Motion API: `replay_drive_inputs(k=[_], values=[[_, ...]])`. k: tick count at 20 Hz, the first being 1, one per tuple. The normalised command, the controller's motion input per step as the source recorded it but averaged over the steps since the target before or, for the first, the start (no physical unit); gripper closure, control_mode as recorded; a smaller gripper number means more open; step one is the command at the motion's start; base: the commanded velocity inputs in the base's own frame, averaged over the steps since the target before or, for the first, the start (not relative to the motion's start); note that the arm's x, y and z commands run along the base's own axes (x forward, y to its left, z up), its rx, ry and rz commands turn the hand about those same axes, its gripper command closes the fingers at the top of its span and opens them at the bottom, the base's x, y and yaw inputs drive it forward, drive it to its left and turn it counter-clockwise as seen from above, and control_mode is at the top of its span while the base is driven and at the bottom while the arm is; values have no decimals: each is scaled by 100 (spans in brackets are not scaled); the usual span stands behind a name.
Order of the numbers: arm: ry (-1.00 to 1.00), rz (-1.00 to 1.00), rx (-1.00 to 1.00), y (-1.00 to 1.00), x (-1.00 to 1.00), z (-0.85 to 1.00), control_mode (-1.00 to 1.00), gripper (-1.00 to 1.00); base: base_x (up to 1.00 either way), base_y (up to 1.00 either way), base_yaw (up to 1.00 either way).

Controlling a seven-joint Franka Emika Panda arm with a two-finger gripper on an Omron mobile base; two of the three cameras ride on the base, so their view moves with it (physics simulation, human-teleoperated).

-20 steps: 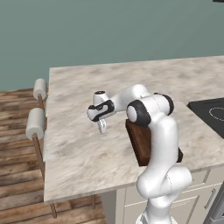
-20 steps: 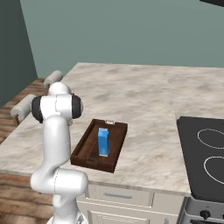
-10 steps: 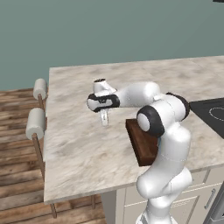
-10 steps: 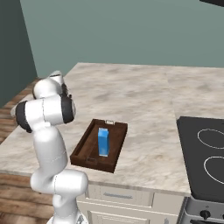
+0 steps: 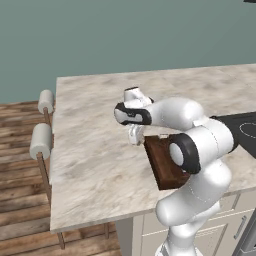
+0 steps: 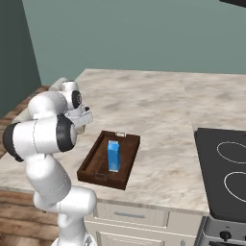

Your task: Take out the milk from the fridge and place it on the tray on the counter. Then take the sugar cube near the tray and place it in the tray.

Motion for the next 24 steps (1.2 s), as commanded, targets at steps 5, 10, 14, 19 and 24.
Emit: replay_drive_inputs(k=[5, 10, 14, 19, 24], values=[[1, -63, 0, -60, -43, 0, -100, 100, 0, 0, 0], [1, -46, 0, -53, 2, 4, -100, 100, 0, 0, 0], [6, -26, 1, -67, 11, 0, -100, 100, 0, 0, 0], [10, -21, 0, -54, 36, 0, -100, 100, 0, 0, 0], [6, -16, 0, -6, 85, 0, -100, 100, 0, 0, 0]])
